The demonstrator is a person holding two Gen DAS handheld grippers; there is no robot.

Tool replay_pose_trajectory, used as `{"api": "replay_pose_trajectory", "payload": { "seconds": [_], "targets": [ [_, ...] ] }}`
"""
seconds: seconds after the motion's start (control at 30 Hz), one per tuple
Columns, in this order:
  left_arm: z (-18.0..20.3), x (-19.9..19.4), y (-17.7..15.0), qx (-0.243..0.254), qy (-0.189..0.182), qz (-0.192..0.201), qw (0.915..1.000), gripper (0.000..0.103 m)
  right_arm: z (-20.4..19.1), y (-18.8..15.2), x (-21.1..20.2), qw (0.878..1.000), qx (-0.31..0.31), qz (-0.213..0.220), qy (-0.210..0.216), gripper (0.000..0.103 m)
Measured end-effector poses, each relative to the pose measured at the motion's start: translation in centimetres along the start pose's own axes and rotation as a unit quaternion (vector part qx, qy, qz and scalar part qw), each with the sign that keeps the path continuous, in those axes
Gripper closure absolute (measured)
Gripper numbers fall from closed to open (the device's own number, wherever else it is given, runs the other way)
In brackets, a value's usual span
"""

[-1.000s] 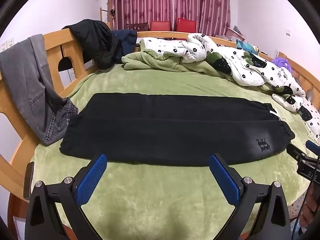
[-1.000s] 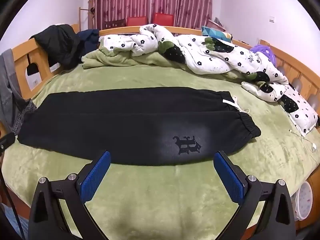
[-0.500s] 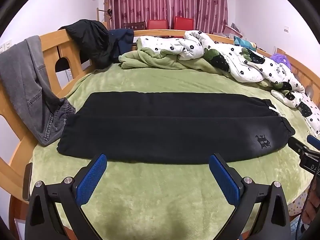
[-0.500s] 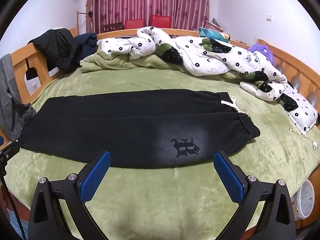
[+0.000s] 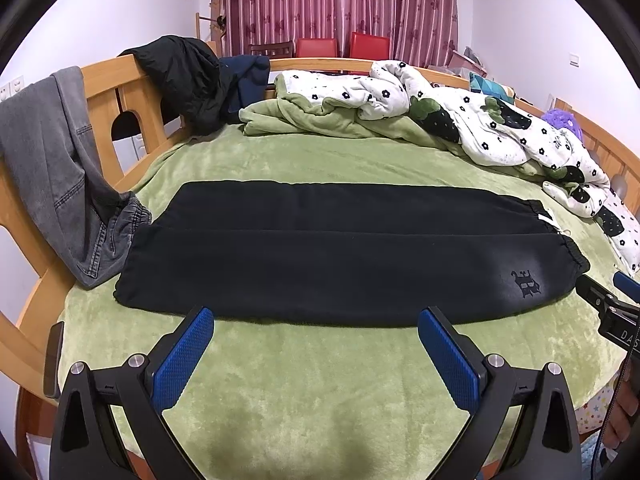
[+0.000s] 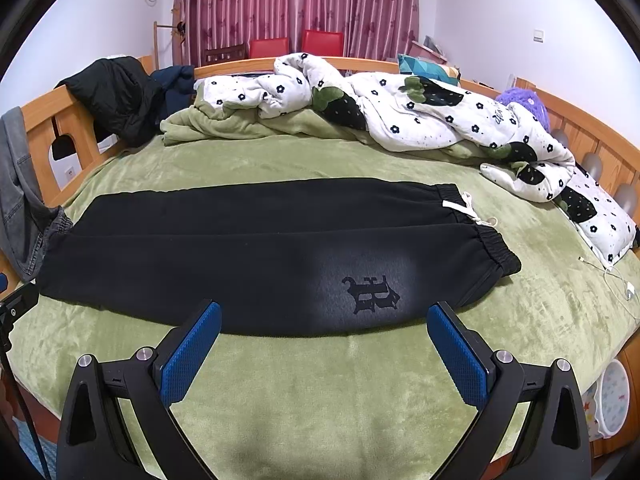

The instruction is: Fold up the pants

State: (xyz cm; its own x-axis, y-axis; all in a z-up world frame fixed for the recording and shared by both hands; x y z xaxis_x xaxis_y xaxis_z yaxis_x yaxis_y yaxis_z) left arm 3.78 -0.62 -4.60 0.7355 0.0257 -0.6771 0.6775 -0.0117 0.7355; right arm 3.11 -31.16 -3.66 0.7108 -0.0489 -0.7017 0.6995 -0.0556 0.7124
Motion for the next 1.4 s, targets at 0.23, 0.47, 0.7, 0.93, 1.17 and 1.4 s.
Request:
{"api": "replay_pose_trajectory", "payload": {
  "seconds": [0.23,0.47,0.7,0.93,1.17,1.4],
  "targets": [
    [-0.07,0.02,-0.09,-0.002,0.001,-0.001,1.0000,0.000,0.04,-0.09,-0.08,1.000,0.001,0.001,-0.001,0.002],
    [-0.16,0.02,-0.09,-0.003,0.000,0.000,1.0000,0.000,0.06,-0.14,-0.05,1.000,0.002,0.001,-0.001,0.002],
    [-0.18,0.04,-0.10,-0.004,0.001,0.000,1.0000,0.000,0.04,-0.22,0.01,1.000,0.002,0.000,-0.002,0.002],
    [-0.24,0.09,-0.14,-0.006,0.000,0.000,1.0000,0.000,0.09,-0.25,0.03,1.000,0.002,0.000,-0.003,0.002],
    [-0.27,0.10,-0.14,-0.006,0.000,0.000,1.0000,0.000,0.05,-0.30,0.07,1.000,0.003,0.000,-0.002,0.002],
    [-0.35,0.08,-0.15,-0.007,-0.001,-0.001,1.0000,0.000,0.04,-0.26,0.07,1.000,0.003,0.000,-0.001,0.002]
  ]
}}
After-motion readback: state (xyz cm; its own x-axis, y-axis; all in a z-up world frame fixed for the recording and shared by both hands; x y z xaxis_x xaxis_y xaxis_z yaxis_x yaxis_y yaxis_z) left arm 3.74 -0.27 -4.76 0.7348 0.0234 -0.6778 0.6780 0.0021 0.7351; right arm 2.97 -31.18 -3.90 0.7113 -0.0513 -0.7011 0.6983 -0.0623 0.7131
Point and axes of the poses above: each gripper's, at about its wrist camera, not at the fingertips, and x roughly the way its jaws point, z to its right, y to its top, the point moved 5 cm from there along x, roughly the way its jaws point, and after that the axes turned 2 degrees about y, right-handed, at the moved point
